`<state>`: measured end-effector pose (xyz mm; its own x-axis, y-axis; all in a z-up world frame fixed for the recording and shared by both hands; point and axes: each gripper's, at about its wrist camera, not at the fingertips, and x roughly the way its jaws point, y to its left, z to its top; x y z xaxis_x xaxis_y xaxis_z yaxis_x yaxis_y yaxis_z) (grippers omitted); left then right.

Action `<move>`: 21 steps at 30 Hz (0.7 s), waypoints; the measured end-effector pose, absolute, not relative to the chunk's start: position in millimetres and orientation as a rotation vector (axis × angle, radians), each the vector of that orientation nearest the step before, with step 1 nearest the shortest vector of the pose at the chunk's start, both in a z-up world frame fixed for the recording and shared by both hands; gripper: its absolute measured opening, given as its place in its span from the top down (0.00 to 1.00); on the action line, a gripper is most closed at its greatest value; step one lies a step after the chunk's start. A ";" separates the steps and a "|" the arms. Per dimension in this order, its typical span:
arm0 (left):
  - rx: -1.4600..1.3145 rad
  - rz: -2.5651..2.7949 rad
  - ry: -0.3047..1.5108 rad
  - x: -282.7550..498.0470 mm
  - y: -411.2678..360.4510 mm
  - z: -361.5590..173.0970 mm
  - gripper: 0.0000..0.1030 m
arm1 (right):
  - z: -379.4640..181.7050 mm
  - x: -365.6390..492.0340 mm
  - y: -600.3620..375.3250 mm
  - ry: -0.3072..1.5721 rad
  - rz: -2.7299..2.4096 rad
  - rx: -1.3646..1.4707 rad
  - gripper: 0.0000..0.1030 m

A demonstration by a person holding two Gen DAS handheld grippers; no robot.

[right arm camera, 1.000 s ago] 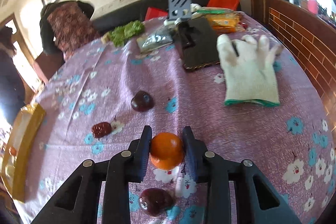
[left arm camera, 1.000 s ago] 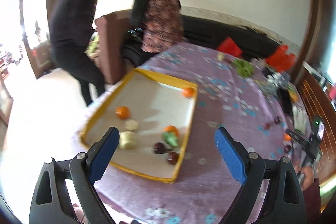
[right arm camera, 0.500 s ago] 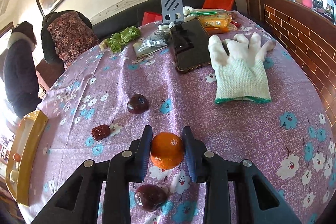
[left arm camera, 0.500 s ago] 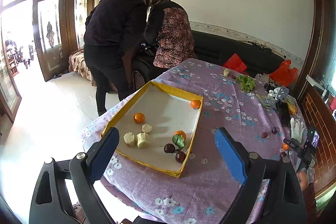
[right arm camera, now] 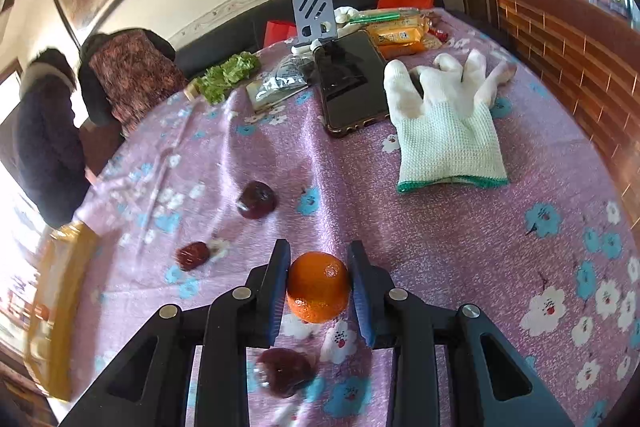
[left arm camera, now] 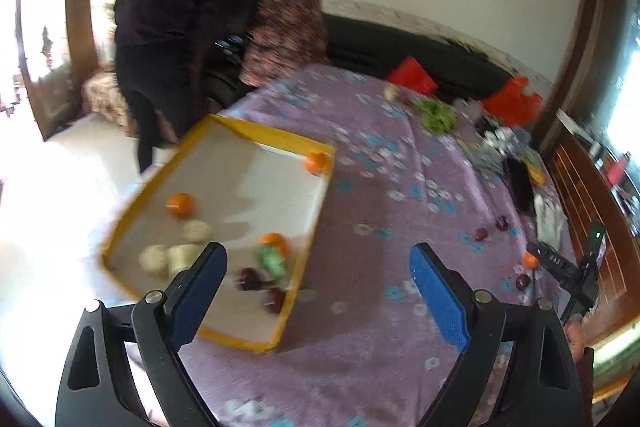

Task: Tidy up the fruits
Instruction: 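Grasp a red date with the left gripper while the right gripper holds the orange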

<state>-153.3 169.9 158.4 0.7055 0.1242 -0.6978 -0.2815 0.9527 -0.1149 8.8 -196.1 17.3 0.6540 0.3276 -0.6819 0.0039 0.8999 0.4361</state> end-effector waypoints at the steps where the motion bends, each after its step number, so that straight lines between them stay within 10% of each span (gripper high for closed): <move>1: -0.213 0.177 0.784 -131.6 160.9 148.0 0.10 | 17.0 8.2 -198.0 0.847 0.205 0.452 0.69; 4: -0.184 0.060 0.831 -84.4 131.5 123.0 0.11 | 17.3 5.3 -200.9 0.847 0.223 0.488 0.69; 9: -0.117 -0.159 0.951 -12.6 62.2 74.1 0.49 | 16.9 7.5 -211.8 0.838 0.194 0.518 0.69; 21: 0.055 -0.358 0.994 67.6 -36.3 17.5 0.49 | 13.1 16.6 -221.7 0.861 0.246 0.590 0.69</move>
<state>67.6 -36.3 17.5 0.4923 -0.2699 -0.8275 0.3195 0.9404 -0.1167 16.6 -221.7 13.2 0.6361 0.4318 -0.6395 0.0295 0.8146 0.5793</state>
